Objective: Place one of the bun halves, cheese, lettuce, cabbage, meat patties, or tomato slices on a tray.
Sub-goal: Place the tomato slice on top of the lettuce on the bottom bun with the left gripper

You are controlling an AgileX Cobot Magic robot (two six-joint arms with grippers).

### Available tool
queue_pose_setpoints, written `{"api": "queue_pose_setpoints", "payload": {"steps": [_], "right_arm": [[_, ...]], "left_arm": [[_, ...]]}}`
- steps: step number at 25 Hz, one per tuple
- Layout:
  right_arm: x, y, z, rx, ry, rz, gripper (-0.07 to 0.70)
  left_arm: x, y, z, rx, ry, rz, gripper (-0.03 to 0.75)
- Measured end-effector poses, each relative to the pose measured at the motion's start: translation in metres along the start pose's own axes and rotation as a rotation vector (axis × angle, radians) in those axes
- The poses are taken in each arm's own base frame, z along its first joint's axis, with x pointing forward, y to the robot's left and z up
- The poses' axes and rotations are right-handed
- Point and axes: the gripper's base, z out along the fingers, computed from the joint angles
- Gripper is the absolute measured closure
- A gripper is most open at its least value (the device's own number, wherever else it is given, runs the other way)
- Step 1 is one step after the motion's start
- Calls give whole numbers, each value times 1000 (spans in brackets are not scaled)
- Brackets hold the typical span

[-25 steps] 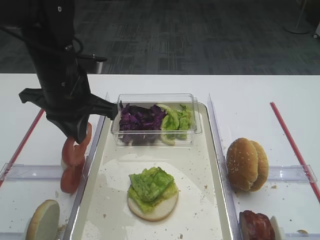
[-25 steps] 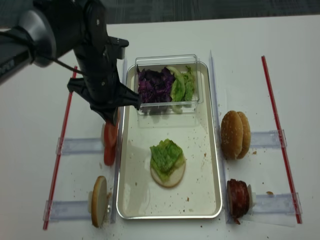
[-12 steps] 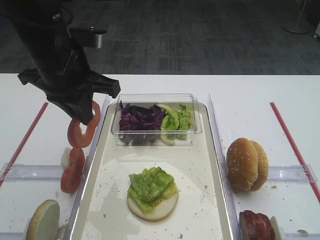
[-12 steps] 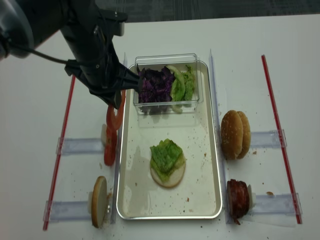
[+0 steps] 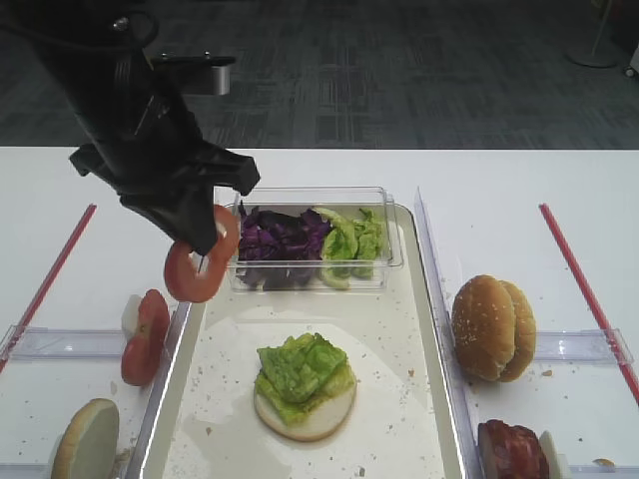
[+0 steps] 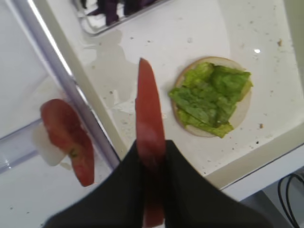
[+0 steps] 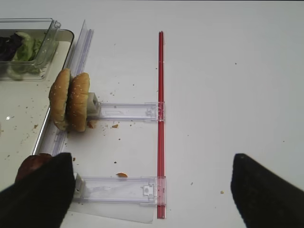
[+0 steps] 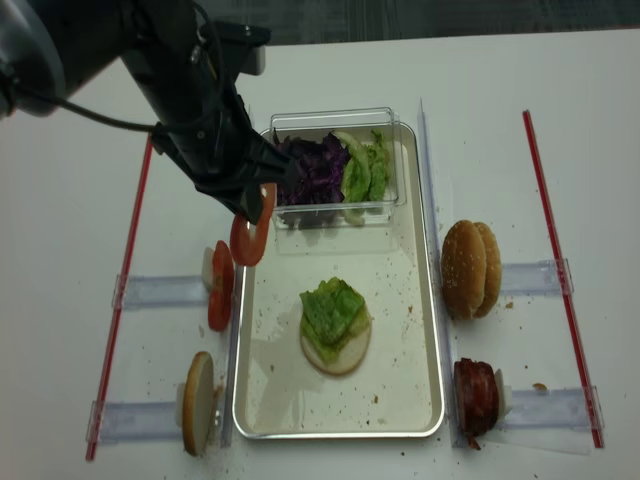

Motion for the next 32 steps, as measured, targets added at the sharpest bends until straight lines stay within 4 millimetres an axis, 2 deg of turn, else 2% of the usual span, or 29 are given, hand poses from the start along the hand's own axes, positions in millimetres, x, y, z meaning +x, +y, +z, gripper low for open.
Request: {"api": "queue_pose_setpoints", "payload": {"steps": [20,26,32], "right_arm": [[0,0,0,0,0,0,-46],[0,0,0,0,0,0,-46],[0,0,0,0,0,0,-46]], "left_arm": [[-3,-35,-7,393,-63,142,678],[2,-34,1,403,-37,138,678],[11,-42,15,549,-25,164,678]]}}
